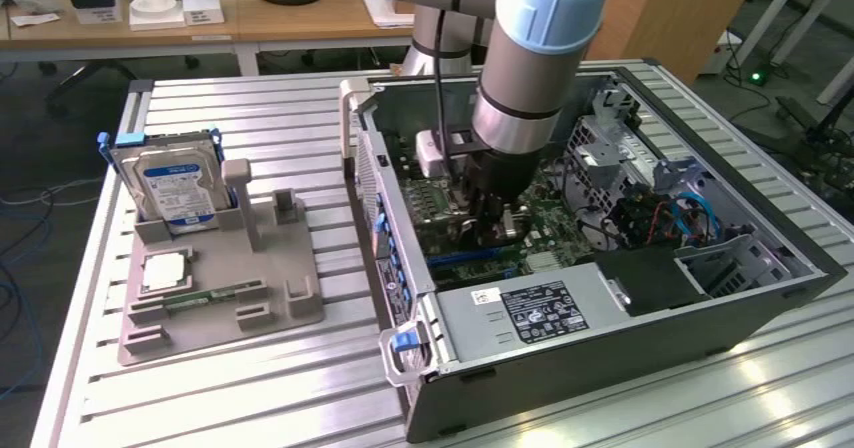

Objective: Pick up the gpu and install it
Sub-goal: 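Insert the gpu into the slot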

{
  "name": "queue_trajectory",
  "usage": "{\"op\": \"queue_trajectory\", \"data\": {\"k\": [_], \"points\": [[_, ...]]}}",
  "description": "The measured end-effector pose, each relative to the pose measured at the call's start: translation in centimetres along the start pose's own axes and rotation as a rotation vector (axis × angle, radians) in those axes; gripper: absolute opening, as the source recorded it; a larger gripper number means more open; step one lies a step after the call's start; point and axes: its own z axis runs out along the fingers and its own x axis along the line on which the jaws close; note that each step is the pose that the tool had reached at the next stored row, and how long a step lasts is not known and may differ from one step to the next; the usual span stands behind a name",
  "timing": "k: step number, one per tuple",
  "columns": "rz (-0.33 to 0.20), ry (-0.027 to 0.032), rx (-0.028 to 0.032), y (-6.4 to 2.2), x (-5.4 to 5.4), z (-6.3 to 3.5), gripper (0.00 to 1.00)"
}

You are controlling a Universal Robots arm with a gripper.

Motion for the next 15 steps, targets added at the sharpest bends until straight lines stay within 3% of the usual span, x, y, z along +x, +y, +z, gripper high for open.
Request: {"op": "queue_trajectory", "data": {"k": [15], "points": [[0.000,0.0000,-0.0008,0.37,0.08,0.36,0.28]]}}
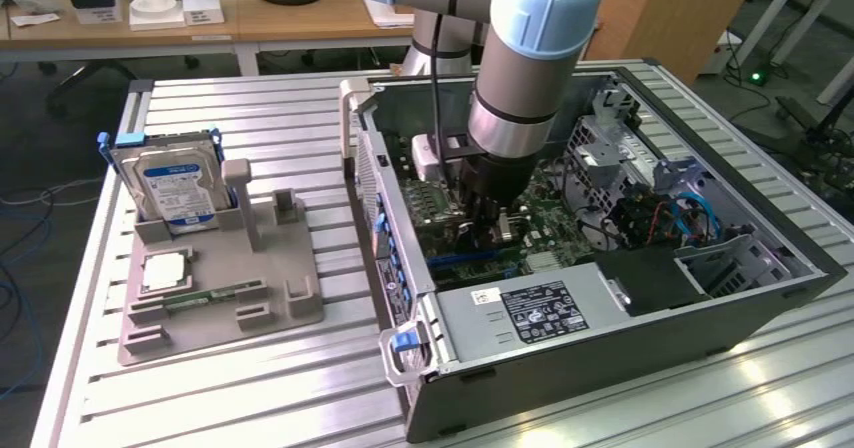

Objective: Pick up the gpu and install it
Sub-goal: 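Insert the gpu into the slot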

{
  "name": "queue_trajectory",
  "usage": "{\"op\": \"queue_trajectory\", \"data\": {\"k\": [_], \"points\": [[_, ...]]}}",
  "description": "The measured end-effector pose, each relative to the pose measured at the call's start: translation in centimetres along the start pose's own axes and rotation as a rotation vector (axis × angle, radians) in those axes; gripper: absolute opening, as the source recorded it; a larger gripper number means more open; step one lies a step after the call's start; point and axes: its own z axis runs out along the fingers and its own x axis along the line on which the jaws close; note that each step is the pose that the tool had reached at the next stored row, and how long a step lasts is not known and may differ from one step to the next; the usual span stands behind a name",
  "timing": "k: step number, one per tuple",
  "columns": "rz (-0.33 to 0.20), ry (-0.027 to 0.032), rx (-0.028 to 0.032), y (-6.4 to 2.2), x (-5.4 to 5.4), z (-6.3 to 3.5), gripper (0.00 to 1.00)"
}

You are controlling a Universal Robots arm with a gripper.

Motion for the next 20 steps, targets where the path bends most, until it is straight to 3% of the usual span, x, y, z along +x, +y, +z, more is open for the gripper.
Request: {"op": "queue_trajectory", "data": {"k": [20], "points": [[0.000,-0.0018,-0.0024,0.07,0.00,0.01,0.28]]}}
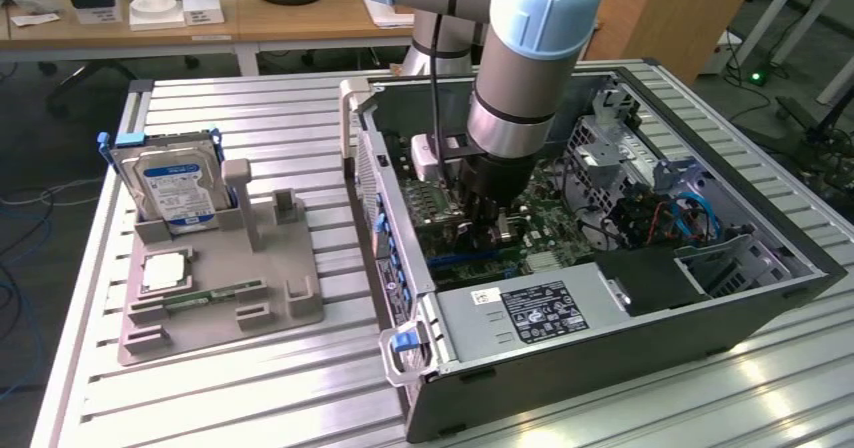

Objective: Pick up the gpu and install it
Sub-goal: 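Insert the gpu into the slot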

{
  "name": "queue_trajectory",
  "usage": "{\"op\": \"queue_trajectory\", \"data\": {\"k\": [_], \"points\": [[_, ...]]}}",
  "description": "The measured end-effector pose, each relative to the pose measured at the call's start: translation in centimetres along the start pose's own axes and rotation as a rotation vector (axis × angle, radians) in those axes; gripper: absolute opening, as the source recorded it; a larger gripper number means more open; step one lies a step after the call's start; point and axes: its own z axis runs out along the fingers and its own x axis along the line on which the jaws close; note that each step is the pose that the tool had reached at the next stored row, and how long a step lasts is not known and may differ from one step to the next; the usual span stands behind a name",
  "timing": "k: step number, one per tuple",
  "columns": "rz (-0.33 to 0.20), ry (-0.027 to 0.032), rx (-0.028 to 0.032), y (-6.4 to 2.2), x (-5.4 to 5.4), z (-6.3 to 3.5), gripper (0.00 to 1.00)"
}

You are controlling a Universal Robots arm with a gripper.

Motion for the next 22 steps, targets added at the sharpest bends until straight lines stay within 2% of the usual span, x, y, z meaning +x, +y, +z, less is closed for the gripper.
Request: {"op": "queue_trajectory", "data": {"k": [10,22], "points": [[0.000,0.0000,-0.0001,0.01,0.01,0.28,0.28],[0.000,-0.0004,0.0014,0.14,0.01,0.08,0.28]]}}
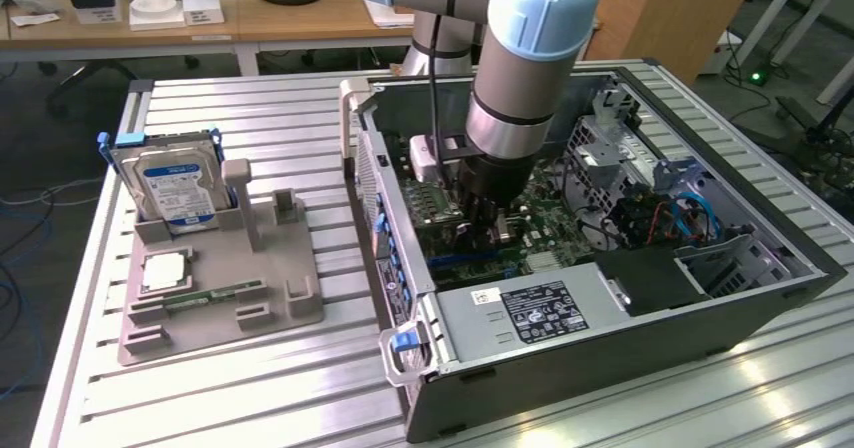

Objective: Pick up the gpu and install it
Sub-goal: 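Insert the gpu into the slot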

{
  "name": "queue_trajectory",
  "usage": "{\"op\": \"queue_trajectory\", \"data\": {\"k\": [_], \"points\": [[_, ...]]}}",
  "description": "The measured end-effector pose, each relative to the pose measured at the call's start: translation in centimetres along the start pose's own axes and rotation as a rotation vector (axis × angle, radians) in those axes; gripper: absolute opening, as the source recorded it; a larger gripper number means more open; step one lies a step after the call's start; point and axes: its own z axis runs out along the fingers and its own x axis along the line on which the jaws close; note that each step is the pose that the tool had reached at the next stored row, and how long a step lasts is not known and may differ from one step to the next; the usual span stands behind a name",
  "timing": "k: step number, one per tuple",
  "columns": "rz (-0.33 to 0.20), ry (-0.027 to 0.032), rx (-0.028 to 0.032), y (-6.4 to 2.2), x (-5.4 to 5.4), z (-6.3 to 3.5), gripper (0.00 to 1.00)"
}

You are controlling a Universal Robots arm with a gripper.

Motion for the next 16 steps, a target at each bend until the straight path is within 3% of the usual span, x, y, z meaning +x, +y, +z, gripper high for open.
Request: {"op": "queue_trajectory", "data": {"k": [16], "points": [[0.000,0.0004,-0.0004,0.01,0.07,0.13,0.28]]}}
